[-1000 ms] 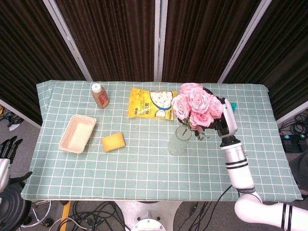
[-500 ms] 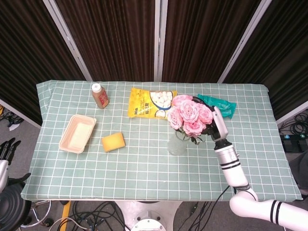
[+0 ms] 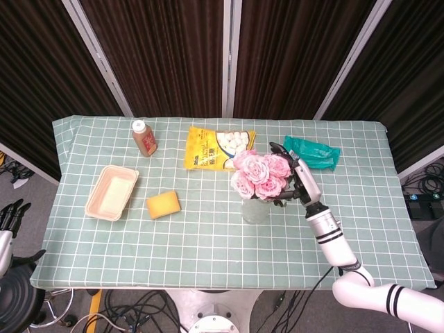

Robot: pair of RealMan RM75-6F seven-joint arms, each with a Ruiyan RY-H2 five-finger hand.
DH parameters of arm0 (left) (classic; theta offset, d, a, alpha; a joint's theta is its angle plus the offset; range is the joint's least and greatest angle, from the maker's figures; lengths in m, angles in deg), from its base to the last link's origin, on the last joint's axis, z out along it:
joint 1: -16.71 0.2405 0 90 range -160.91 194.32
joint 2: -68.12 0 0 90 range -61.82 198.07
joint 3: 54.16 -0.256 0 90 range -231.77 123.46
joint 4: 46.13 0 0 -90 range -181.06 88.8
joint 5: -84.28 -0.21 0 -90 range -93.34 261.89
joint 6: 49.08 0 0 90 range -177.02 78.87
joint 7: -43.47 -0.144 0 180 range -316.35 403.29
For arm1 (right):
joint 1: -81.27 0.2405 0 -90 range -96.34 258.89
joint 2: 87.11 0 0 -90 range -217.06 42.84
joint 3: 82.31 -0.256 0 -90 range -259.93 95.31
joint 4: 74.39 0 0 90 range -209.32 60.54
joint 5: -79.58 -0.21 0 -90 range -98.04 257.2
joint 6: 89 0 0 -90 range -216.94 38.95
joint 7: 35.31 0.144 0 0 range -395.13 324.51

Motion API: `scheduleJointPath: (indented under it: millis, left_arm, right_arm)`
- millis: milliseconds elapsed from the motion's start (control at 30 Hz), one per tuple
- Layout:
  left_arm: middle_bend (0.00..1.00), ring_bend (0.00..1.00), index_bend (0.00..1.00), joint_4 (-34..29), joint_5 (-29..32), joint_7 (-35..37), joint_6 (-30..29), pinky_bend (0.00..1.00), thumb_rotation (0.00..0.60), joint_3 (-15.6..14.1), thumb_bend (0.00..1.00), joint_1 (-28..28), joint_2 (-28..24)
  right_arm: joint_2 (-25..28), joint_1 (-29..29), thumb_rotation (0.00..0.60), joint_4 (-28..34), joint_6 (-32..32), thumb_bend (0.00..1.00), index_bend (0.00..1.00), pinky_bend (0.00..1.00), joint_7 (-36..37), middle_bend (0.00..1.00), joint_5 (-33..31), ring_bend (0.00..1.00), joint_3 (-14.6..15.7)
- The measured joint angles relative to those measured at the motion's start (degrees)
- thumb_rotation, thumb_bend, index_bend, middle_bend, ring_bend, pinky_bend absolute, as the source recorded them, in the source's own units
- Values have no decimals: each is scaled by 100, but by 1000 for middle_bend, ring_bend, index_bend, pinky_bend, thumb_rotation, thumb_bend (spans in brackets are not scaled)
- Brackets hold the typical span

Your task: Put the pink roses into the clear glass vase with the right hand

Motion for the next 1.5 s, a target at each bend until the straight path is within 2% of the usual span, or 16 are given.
scheduleJointPath:
  millis: [133,333,567,800,867,967,1067,1300,1400,1500]
  left_arm:
    - [0,0,75,8,29,15,18,101,600,8,86,2,-1]
    - [0,0,75,-18,14,-12,-16,101,600,11,87,10,-17]
    - [0,0,75,-70,-12,-57,-18,101,600,12,87,-2,-39]
    - [0,0,74,-157,-64,-183,-44,101,600,9,87,-21,-43]
    - [0,0,75,-180,-65,-228,-54,101,600,9,86,-19,-49]
    - [0,0,74,-204,-50,-269,-57,101,600,12,87,-16,-68]
    - [0,0,75,-219,-52,-282,-75,101,600,18,87,-13,-74]
    - [0,0,75,-287,-87,-340,-111,101,600,22,87,-19,-83]
    - [0,0,75,-367,-94,-360,-159,101,600,40,87,-16,-117]
    - [0,0,75,-417,-91,-364,-198,101,600,58,87,-5,-144]
  right_arm:
    - [80,6,600,8,71,0,68,16,-196,136,-11,0,86]
    - [266,-95,600,109,-11,0,0,0,-284,6,-11,0,144]
    - [555,-432,600,236,-648,0,0,0,-309,0,194,0,159]
    - [1057,-975,600,306,-1028,0,0,0,480,0,221,0,208]
    - [1108,-1059,600,226,-1069,0,0,0,461,3,204,0,261]
    - [1151,-1185,600,38,-1116,2,0,0,40,10,168,0,419]
    - [1140,-1353,600,-152,-1188,20,0,0,-773,14,80,0,626]
    - [933,-1972,600,-628,-1551,51,0,0,-3365,0,-203,0,1284]
    - [799,-2318,600,-815,-1795,51,0,0,-4316,0,-306,0,1580]
    - [645,-2689,600,-1010,-2168,50,0,0,-4940,0,-324,0,1835]
